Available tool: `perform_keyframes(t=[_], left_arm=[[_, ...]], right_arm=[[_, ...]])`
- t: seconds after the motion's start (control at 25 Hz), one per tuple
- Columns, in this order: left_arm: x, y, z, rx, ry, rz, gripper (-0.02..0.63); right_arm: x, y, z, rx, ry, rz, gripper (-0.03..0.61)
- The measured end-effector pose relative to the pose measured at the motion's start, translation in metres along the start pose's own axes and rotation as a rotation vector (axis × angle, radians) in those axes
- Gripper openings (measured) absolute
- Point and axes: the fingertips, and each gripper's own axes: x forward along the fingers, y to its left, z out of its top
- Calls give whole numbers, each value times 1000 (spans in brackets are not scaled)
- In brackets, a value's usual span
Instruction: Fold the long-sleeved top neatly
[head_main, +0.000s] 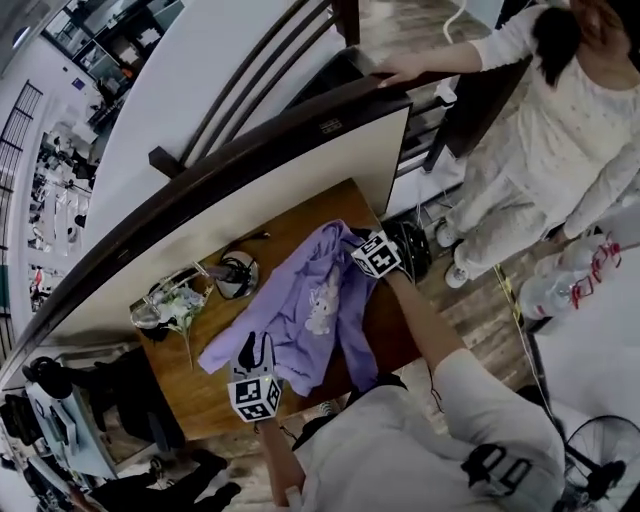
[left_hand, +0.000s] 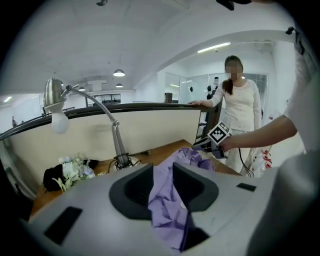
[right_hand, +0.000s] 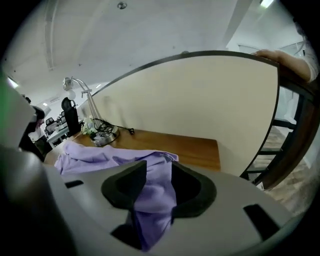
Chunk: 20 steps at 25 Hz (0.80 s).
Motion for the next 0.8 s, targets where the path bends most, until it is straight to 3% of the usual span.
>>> perform_keyframes(t=[0.16,0.36,0.4,0.44,0.6,0.8], left_arm=[[2,-6,4,-37,-4,20,124],[-2,2,8,-57,-20,55,109],[-3,2,6,-69,-23,54,106],[-2,1,4,-76,-23,50,104],[-6,3,-1,-87,-29,51,104],[-15,4,20,-66,-102,30,104]], right_arm=[[16,-31,-1,-22,64,-42,164],[45,-31,-23,-49,157,-38,125],[46,-30,-24,-56,162,-41,70],[45,-29,-25,-61,161,-43,54],[30,-17,-16,-77,113,-53,44],[-9,17,30,-177,-27,-47,43]])
